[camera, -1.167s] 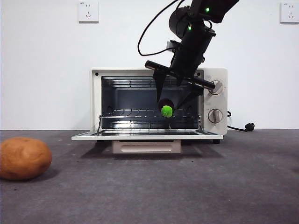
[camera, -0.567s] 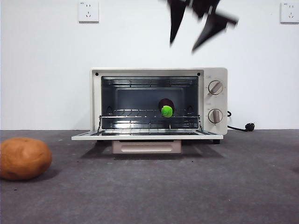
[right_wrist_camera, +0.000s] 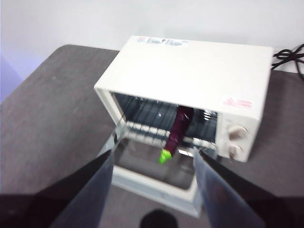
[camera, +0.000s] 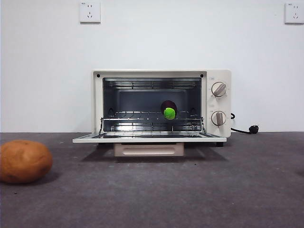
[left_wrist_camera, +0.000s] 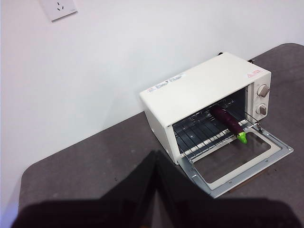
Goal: Take the eggplant from the table,put the eggplant in the oven
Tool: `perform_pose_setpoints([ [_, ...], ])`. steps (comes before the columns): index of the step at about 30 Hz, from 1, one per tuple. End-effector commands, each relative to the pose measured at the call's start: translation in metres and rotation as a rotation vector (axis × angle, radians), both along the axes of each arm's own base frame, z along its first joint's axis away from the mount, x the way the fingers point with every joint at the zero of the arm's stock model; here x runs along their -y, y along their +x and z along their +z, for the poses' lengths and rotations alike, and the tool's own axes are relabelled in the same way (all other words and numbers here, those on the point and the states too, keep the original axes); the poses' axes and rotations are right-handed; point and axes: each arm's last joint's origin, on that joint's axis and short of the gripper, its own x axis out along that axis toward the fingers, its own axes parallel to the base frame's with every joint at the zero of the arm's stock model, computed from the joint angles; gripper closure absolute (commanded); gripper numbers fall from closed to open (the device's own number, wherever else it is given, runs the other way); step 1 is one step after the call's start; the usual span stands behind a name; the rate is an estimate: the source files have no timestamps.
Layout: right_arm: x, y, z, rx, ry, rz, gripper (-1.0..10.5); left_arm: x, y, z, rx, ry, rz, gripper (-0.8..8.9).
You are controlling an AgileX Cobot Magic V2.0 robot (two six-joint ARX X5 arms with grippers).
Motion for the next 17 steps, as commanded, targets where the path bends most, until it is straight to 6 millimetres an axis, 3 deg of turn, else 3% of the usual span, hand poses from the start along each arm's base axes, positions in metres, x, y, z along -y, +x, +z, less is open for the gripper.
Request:
perform_pose_setpoints([
  [1,0.013,-0.025,0.005,0.017,-0.04,0.024,6.6,0.001,0.001,-0.001,-0.006,-0.008,-0.005,8.19],
  [6,0.034,-0.067,0.017,0.094,-0.001,0.022,6.6,0.002,0.003,-0.001,-0.009,-0.007,-0.005,8.19],
  [9,0.042,-0.082,0.021,0.131,0.016,0.019,6.6,0.002,0.004,-0.001,-0.012,-0.005,-0.004,8.19],
  [15,0.045,-0.087,0.02,0.12,0.005,0.008,6.7,0.004,0.007,-0.001,-0.018,-0.002,-0.005,8.19],
  [17,0.045,-0.087,0.019,0.115,-0.006,0.011,7.7,0.005,0.009,-0.001,-0.021,-0.001,-0.005,8.19],
])
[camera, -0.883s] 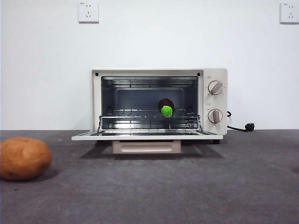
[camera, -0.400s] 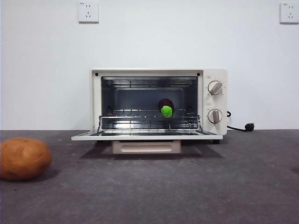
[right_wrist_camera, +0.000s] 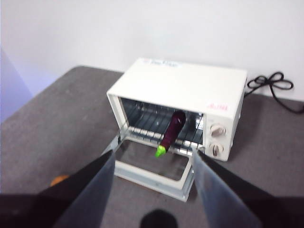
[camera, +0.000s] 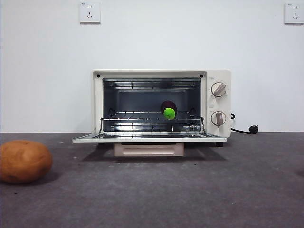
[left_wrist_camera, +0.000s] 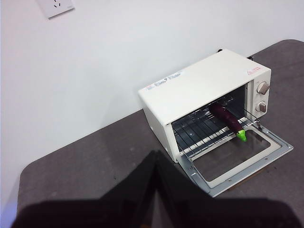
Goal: Take the eggplant from the table,put the eggplant in the oven
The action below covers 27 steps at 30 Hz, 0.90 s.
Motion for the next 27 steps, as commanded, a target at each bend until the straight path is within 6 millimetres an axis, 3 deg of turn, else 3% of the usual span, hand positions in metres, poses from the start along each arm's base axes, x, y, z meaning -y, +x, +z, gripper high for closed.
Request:
perform_pose_setpoints([
  [1,-0.002,0.004,-0.002,-0.005,-0.025,0.006,8.4,0.002,0.004,0.0,-0.007,-0.008,-0.004,8.19],
  [4,-0.002,0.004,-0.002,-0.004,-0.028,0.008,9.6,0.006,0.01,0.0,-0.014,-0.004,-0.004,8.19],
  [11,-0.002,0.003,-0.004,-0.024,-0.045,0.021,9.6,0.022,0.042,-0.002,-0.054,0.03,-0.008,8.19],
  [20,0.006,-0.012,-0.007,-0.046,-0.065,0.024,9.6,0.052,0.108,-0.014,-0.142,0.044,-0.039,8.19],
  [27,0.019,-0.035,-0.008,-0.023,-0.064,0.0,9.6,0.037,0.182,-0.045,-0.34,-0.1,-0.082,8.19],
])
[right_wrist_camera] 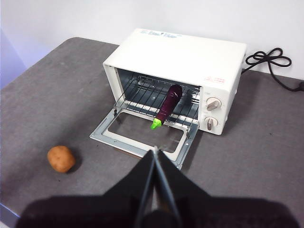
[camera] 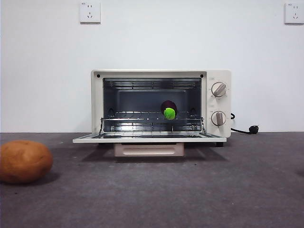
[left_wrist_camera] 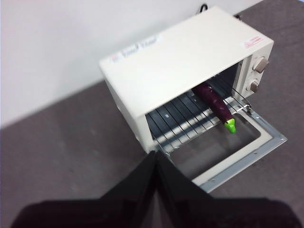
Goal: Take the eggplant from the table,put the eggplant in the oven
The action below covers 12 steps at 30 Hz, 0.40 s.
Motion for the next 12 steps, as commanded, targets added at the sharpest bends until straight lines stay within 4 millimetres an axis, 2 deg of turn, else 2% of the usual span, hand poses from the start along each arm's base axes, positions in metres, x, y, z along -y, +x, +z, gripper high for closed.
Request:
perform_pose_setpoints([
  [1,0.007,-0.012,0.0,0.026,-0.004,-0.016,9.6,-0.01,0.032,-0.022,-0.105,-0.097,-0.025,8.19],
  [6,0.018,-0.033,-0.002,0.048,-0.003,-0.036,9.6,-0.027,0.077,-0.078,-0.265,-0.202,-0.059,8.19],
  [12,0.026,-0.045,-0.003,0.075,0.002,-0.067,9.6,-0.04,0.104,-0.152,-0.389,-0.269,-0.068,8.19],
])
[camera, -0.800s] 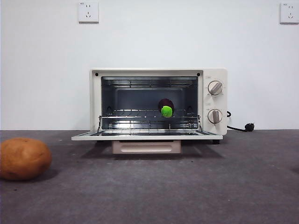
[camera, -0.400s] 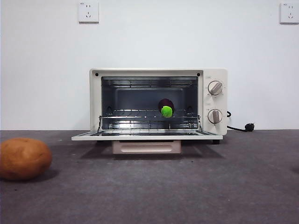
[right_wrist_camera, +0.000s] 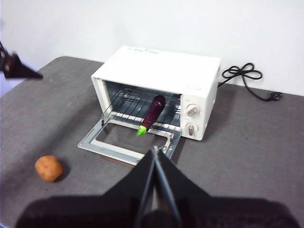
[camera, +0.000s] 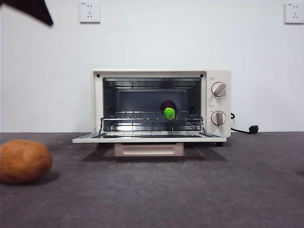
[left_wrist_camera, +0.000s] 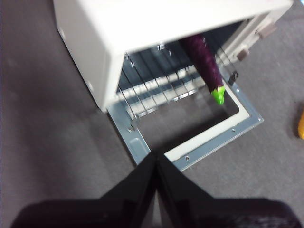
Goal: Take the eggplant from the table,put the eggplant in the oven
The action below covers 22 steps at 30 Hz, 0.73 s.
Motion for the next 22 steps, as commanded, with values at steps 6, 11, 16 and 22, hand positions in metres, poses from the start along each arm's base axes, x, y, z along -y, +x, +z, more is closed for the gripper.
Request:
perform_pose_setpoints([
  [6,0.004,-0.007,-0.002,-0.011,0.013,-0.007,9.6,-0.009,0.008,-0.096,-0.105,-0.049,0.005,8.19],
  [11,0.004,-0.007,-0.003,-0.013,0.017,-0.009,9.6,-0.011,0.005,-0.142,-0.117,-0.112,0.006,8.19],
  [16,0.004,-0.007,-0.003,-0.02,0.031,-0.014,9.6,-0.01,0.012,-0.18,-0.196,-0.136,0.002,8.19],
  [22,0.004,-0.007,-0.003,-0.025,0.04,-0.017,9.6,-0.007,0.025,-0.212,-0.263,-0.224,-0.04,8.19],
])
